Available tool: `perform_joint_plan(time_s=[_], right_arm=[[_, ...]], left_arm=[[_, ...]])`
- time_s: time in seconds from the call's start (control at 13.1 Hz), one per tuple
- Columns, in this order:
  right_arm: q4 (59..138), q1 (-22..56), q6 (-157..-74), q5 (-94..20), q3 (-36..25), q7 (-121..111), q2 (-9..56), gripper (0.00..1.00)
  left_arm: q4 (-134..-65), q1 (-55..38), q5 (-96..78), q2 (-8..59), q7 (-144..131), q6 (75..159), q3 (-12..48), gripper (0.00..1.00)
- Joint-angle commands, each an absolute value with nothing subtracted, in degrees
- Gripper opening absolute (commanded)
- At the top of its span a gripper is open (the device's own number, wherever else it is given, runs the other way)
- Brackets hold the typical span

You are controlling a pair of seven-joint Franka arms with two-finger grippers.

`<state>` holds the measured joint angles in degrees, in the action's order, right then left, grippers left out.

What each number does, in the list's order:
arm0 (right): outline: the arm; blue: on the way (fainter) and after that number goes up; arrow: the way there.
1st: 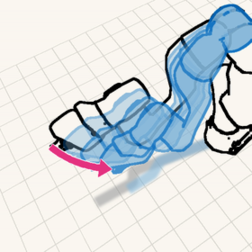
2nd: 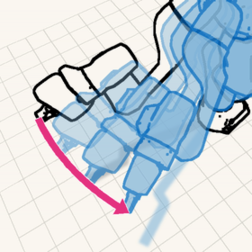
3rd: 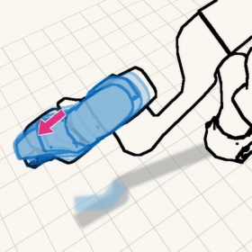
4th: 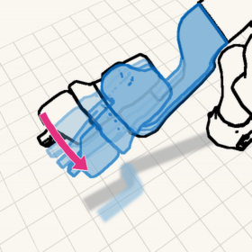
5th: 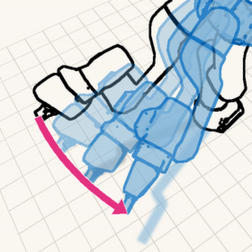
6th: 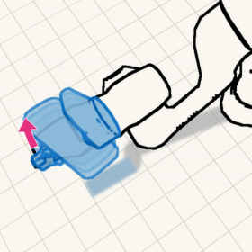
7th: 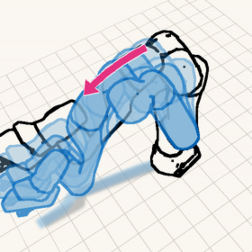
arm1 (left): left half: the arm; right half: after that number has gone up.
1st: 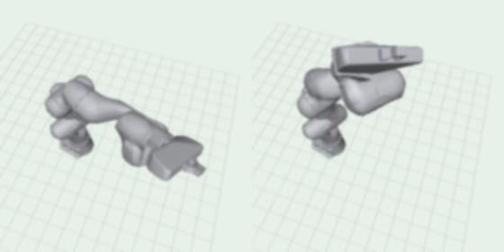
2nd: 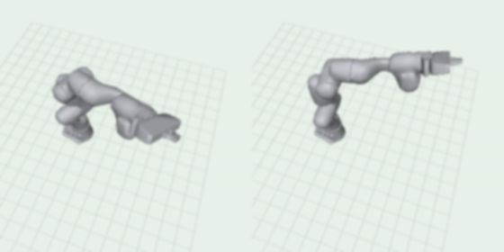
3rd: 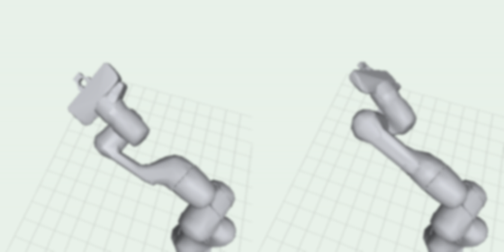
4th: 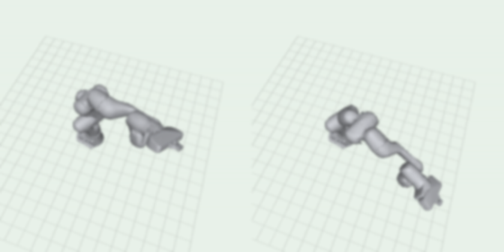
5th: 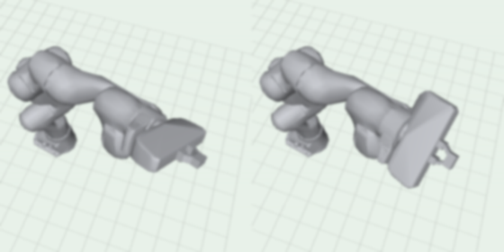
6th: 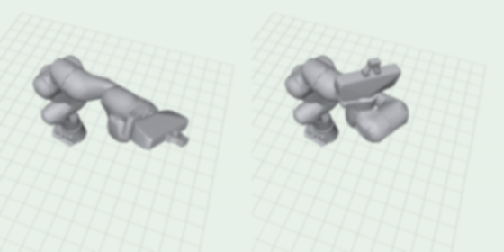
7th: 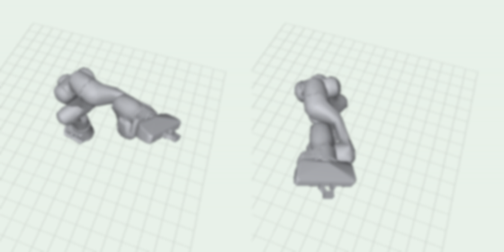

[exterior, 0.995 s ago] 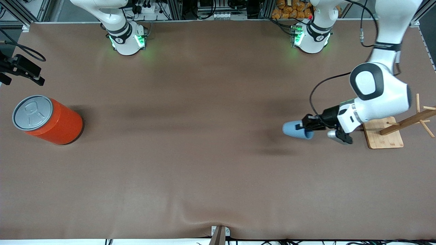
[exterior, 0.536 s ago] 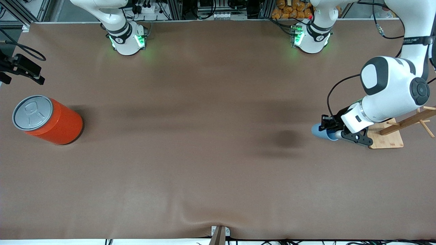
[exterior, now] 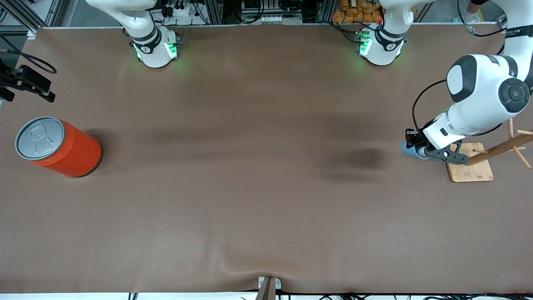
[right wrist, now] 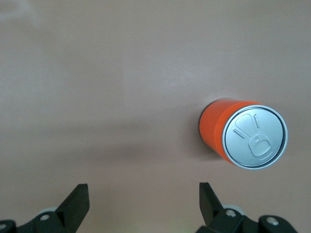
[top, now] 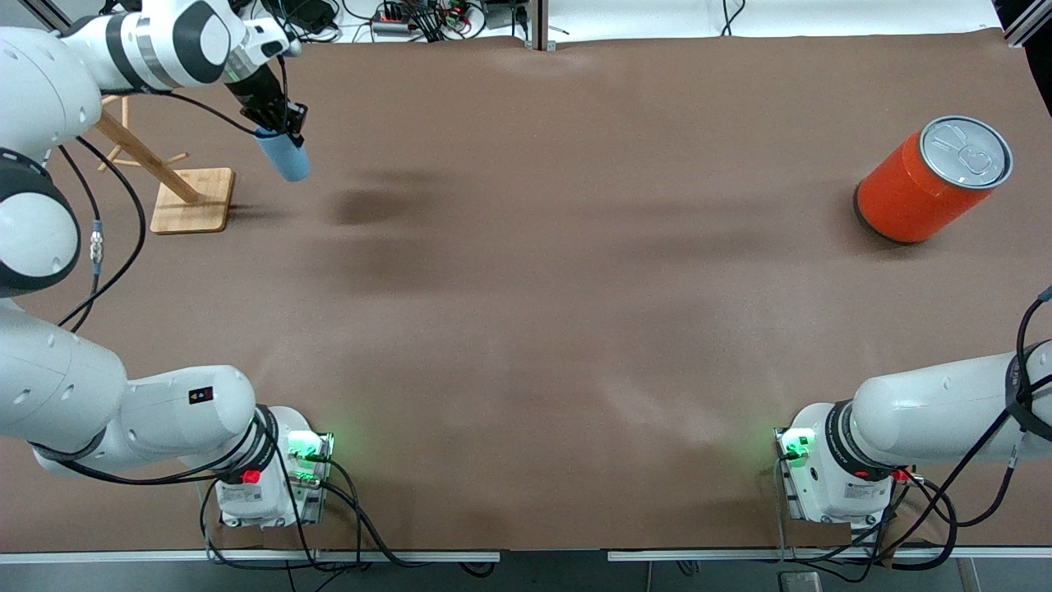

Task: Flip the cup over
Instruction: 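Lower the cup upright beside the wooden stand with the left gripper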

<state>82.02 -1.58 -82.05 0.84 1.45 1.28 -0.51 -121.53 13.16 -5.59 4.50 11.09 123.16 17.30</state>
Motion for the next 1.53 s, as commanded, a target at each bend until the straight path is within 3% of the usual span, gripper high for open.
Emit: perform_joint_plan(time_s=[0.0,0.46,1.0,1.3,1.45], right_arm=[[80.95,-1.41,-81.04,1.67,1.32,0.53,-0.35,1.00],[80.95,-1.49,-80.68,1.58,1.32,0.61,-0.35,1.00],[80.95,-1.58,-80.42,1.58,1.32,0.44,-0.35,1.00],[80.95,-1.58,-80.33,1.58,1.32,0.62,-0.35,1.00],[80.95,-1.58,-80.25,1.58,1.32,0.70,-0.35,1.00]], left_arm=[[-129.26,13.62,-4.31,0.62,10.37,130.48,17.84,0.00],[-136.40,13.36,-4.31,2.89,10.20,146.67,17.84,0.00],[-135.62,12.74,-0.18,12.29,9.23,156.61,17.84,0.00],[-134.83,12.74,-0.09,13.53,8.35,156.62,17.84,0.00],[-133.51,13.09,0.09,13.19,8.70,155.66,17.84,1.00]])
